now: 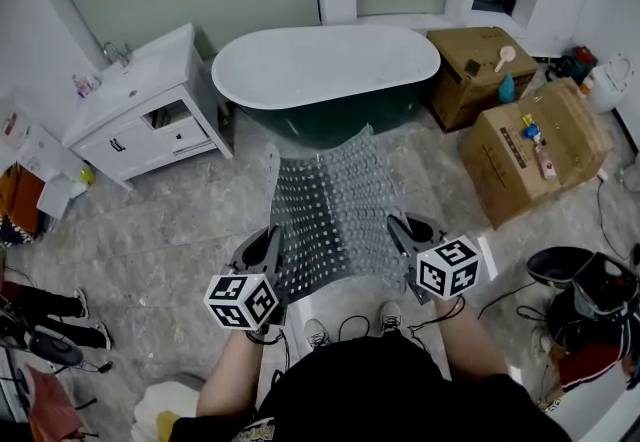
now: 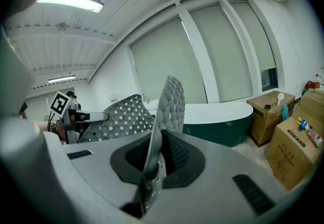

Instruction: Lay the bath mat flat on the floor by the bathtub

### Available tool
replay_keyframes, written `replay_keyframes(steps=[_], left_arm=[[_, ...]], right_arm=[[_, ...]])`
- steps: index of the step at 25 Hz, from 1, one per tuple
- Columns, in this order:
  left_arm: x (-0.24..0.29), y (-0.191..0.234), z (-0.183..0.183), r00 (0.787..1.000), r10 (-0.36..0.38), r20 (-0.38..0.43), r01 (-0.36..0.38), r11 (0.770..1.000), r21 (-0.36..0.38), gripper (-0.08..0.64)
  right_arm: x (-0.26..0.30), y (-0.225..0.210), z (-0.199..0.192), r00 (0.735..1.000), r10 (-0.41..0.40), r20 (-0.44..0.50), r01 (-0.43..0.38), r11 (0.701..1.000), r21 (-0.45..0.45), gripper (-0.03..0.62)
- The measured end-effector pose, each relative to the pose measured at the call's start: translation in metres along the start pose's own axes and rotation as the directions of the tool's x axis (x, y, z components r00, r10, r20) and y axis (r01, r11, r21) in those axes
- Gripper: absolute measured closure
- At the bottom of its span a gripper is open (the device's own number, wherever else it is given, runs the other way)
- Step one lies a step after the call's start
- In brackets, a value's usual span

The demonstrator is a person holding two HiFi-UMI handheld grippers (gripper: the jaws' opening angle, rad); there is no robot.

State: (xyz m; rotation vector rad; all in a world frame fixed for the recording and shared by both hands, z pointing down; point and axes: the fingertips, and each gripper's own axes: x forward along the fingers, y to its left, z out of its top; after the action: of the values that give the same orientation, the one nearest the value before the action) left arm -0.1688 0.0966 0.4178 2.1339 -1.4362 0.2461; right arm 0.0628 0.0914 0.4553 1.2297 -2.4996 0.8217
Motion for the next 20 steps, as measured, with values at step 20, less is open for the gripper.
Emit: replay_keyframes(steps=[20], left_arm=[[0.03, -0.03, -0.016, 1.0, 0.015, -0.012, -0.016, 1.0, -0.023, 0.528]], right_arm=[[-0.011, -0.05, -0.007, 1.0, 0.001, -0.015, 0.0, 1.0, 0.024, 0.561]])
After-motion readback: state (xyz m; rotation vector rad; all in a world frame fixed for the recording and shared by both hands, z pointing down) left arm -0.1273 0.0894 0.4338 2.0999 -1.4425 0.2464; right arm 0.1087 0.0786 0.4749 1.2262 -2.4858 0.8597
